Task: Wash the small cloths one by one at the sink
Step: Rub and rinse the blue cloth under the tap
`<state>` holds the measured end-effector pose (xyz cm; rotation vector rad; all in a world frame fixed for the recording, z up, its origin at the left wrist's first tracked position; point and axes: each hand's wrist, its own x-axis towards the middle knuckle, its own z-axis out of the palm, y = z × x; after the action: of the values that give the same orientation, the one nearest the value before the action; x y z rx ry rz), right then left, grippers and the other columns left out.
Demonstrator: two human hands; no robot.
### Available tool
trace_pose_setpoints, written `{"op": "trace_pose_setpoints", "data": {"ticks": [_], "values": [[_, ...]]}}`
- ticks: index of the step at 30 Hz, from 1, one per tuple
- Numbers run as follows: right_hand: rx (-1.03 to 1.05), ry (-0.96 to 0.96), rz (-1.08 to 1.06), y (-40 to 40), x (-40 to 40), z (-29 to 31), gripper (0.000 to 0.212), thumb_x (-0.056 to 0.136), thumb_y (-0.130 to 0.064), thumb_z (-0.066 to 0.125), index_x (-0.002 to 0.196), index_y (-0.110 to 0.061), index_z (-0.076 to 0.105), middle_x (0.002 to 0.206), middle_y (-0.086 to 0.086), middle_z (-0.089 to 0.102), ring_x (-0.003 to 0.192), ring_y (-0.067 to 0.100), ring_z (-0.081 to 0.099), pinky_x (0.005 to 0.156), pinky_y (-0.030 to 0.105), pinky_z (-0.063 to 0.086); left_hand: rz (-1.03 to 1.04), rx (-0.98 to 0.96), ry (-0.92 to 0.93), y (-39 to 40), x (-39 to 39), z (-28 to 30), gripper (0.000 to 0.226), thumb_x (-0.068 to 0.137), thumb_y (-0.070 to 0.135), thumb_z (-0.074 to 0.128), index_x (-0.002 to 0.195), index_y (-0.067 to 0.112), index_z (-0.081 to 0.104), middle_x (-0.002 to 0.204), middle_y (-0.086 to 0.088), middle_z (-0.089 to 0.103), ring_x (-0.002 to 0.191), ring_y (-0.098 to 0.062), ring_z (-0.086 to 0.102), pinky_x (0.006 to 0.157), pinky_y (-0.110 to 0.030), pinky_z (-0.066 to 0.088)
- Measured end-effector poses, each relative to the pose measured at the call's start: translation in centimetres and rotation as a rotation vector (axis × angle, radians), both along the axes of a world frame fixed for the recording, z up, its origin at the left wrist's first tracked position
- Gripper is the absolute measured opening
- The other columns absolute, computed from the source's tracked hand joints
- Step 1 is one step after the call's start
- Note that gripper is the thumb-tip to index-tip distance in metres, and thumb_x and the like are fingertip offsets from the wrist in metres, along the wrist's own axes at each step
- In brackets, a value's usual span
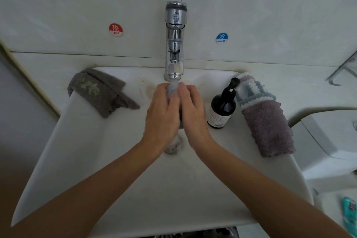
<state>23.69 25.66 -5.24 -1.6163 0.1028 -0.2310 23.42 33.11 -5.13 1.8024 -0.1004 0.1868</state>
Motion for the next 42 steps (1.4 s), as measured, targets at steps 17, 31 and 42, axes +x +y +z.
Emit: {"op": "trace_pose_setpoints", "data": {"ticks": [17, 31, 42], "values": [[-0.162, 0.087, -0.158, 0.6, 1.2, -0.4, 0.033, 0.102, -0.026, 0.039, 0.073, -0.016, 0.052, 0.075, -0.001, 0.054, 0.065, 0.011, 0.049, 0.057, 0.026, 0.036, 0.198, 0.014, -0.043, -0.7, 0.5, -0.7, 0.009, 0.100, 0.031, 0.045, 0.094, 0.025, 0.046, 0.076, 0.008, 0.058, 0.066, -0.004, 0.057, 0.061, -0.025, 0.048], [0.062, 0.087, -0.043, 1.0, 0.2, 0.0, 0.010, 0.094, -0.032, 0.057, 0.091, -0.023, 0.057, 0.099, 0.016, 0.065, 0.094, 0.034, 0.065, 0.080, 0.056, 0.056, 0.356, -0.157, 0.004, 0.4, 1.6, -0.8, 0.031, 0.102, 0.018, 0.040, 0.074, 0.020, 0.052, 0.069, 0.006, 0.053, 0.060, -0.001, 0.050, 0.059, -0.023, 0.043], [0.248, 0.165, -0.076, -0.1, 1.1, -0.1, 0.011, 0.104, -0.027, 0.045, 0.112, -0.033, 0.050, 0.113, -0.004, 0.063, 0.102, 0.015, 0.066, 0.081, 0.030, 0.058, 0.217, -0.190, 0.003, -0.1, 0.6, -0.1, 0.004, 0.099, 0.021, 0.048, 0.098, 0.026, 0.049, 0.082, 0.014, 0.055, 0.066, 0.013, 0.056, 0.056, -0.010, 0.044]]}}
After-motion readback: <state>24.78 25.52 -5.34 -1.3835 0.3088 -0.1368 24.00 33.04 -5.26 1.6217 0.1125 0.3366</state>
